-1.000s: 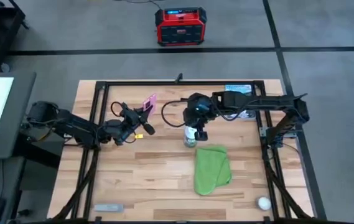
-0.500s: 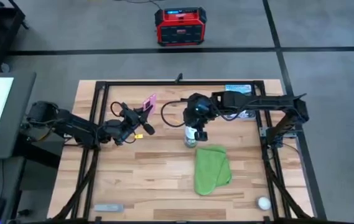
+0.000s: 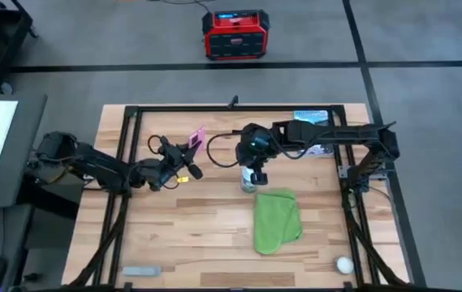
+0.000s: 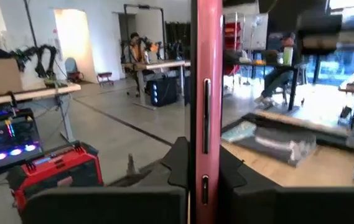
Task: Apply microfiber cloth
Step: Spray the back of the pink phone using the white spray bottle
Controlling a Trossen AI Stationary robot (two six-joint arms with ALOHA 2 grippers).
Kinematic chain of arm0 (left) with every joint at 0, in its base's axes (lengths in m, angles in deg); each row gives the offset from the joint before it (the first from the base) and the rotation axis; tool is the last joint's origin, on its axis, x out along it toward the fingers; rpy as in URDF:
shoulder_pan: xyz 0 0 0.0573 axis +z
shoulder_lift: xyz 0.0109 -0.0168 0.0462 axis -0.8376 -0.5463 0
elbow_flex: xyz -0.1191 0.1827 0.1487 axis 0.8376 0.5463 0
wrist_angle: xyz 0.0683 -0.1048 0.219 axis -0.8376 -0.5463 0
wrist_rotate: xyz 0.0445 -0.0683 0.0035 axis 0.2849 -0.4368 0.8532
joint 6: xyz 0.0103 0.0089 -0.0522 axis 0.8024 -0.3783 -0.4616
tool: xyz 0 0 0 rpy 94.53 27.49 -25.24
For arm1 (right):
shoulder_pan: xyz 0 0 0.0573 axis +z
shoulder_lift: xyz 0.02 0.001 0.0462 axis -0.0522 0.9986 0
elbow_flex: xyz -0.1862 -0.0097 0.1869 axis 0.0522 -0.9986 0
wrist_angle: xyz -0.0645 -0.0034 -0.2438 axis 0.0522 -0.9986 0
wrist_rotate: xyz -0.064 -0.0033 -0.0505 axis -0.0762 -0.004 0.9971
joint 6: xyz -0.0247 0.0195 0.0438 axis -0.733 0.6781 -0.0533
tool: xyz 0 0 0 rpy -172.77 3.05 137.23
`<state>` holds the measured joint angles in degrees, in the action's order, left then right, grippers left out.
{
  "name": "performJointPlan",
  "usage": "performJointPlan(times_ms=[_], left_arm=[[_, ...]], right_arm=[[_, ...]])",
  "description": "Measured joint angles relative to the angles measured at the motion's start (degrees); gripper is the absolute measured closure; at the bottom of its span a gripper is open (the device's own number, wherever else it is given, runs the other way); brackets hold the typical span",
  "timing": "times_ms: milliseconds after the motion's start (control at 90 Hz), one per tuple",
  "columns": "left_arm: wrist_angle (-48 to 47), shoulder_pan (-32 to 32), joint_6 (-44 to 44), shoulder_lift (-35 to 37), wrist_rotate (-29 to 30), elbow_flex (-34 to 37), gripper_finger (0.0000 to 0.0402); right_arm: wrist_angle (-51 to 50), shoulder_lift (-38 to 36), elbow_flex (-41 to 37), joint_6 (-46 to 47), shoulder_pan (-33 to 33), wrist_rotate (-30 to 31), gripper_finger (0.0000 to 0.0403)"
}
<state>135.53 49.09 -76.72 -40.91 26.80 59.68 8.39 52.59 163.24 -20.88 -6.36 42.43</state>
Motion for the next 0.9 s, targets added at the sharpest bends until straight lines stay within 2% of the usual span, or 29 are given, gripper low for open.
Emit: performJointPlan(times_ms=[211,333,900], left_arm=[[1.8,-1.7,-4.3,-6.9,3.6,0.0,0.0401],[5.0,-2.5,-4.6,-9.3,3.8,0.0,0.0401],[6.3,-6.0,-6.3,-9.7,4.5,0.0,0.0401]], right_arm=[[0.0,0.0,0.2,-0.1,0.6,0.4,0.0403],[-0.3,0.0,0.5,-0.1,0.6,0.4,0.0403],[0.7,0.2,1.1,-1.2,0.7,2.1,0.0401]])
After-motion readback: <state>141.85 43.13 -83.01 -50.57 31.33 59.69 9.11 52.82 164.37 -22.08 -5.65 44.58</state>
